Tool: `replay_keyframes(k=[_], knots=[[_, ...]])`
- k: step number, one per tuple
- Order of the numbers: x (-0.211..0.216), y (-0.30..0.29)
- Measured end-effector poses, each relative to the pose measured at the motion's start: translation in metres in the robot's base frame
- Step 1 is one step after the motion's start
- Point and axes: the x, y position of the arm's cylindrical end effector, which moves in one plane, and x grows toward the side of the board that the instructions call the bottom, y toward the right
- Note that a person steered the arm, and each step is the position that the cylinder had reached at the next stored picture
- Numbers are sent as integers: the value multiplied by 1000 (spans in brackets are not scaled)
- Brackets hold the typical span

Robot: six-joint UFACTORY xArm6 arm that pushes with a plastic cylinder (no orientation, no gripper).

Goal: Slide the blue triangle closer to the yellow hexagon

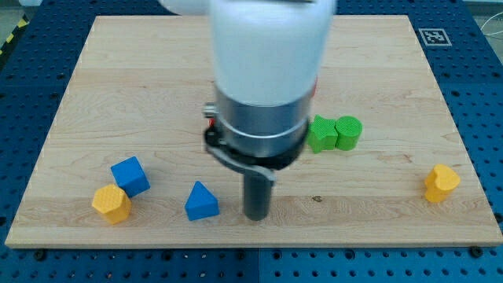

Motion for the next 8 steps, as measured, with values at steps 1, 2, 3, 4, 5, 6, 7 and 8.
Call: replay_keyframes(k=[1, 2, 3, 4, 5, 6, 7, 8], knots=[[0, -33], [0, -60], [-8, -64], [-27, -53], [-36, -56], [-15, -75], [4, -96], [-12, -94]])
